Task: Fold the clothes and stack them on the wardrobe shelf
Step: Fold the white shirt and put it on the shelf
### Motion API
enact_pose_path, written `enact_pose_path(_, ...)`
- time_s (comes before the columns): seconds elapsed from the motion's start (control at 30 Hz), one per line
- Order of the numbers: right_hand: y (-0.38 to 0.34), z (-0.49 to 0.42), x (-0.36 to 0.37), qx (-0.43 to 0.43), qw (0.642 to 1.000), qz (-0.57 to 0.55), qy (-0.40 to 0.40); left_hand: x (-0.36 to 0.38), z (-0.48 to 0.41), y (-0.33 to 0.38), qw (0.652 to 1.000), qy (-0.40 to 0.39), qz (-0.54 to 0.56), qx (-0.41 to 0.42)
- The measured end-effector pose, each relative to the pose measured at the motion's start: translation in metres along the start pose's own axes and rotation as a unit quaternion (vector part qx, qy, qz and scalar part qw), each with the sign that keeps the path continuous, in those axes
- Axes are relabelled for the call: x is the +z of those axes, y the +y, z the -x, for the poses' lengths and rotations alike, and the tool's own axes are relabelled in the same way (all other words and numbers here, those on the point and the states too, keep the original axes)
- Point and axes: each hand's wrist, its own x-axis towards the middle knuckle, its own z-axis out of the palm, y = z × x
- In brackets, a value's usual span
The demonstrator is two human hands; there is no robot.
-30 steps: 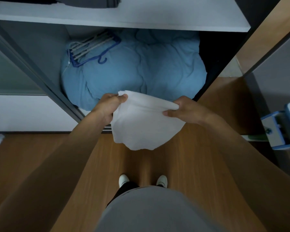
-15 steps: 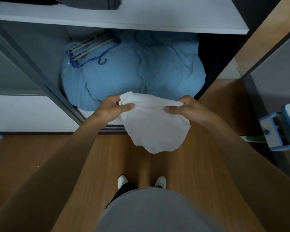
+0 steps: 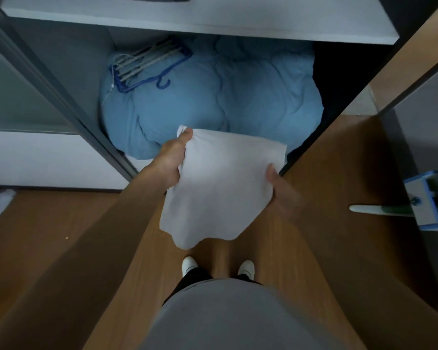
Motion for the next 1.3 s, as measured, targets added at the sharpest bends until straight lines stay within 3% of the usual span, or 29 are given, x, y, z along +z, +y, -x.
enact_pose_path(0.1, 0.008, -0.008, 0.020, -0.037, 0.988, 0.146, 0.034, -0.020, 0.002, 0.003, 1.000, -0.022, 0.009, -0.019)
enact_pose_path(0.23, 0.000, -0.019, 0.036, -0.018, 0.995, 0.063, 0.075, -0.066, 0.007, -0.001, 0.970, -0.214, 0.116, 0.000)
enact_pose_path(0.37, -0.010, -0.029, 0.038, 0.051, 0.994, 0.007, 0.095, -0.089, 0.008, -0.035, 0.946, -0.318, -0.057, -0.004)
enact_pose_path(0.47, -0.003, -0.031, 0.030, 0.089, 0.993, -0.032, 0.074, -0.088, 0.004, -0.048, 0.963, -0.266, -0.018, 0.028)
enact_pose_path(0.6, 0.029, -0.041, 0.021, 0.126, 0.974, 0.181, 0.052, -0.105, -0.002, -0.055, 0.973, -0.222, -0.051, 0.021)
enact_pose_path(0.7, 0.037, -0.052, 0.028, 0.093, 0.959, 0.254, 0.082, -0.134, -0.004, -0.057, 0.966, -0.237, -0.107, 0.012)
enact_pose_path(0.8, 0.030, -0.065, 0.044, 0.053, 0.908, 0.403, 0.102, -0.152, -0.003, -0.047, 0.964, -0.190, -0.174, 0.061)
enact_pose_path(0.87, 0.020, -0.076, 0.057, 0.031, 0.890, 0.442, 0.105, -0.158, -0.005, -0.033, 0.956, -0.128, -0.242, 0.107)
enact_pose_path(1.03, -0.014, -0.094, 0.084, 0.040, 0.977, 0.186, 0.099, -0.178, 0.002, 0.022, 0.925, -0.082, -0.344, 0.139)
enact_pose_path(1.2, -0.045, -0.107, 0.124, -0.064, 0.993, 0.016, 0.095, -0.195, 0.012, 0.071, 0.926, -0.098, -0.327, 0.159)
enact_pose_path(1.3, -0.070, -0.112, 0.152, -0.131, 0.987, -0.043, 0.081, -0.200, 0.016, 0.096, 0.959, -0.140, -0.178, 0.168)
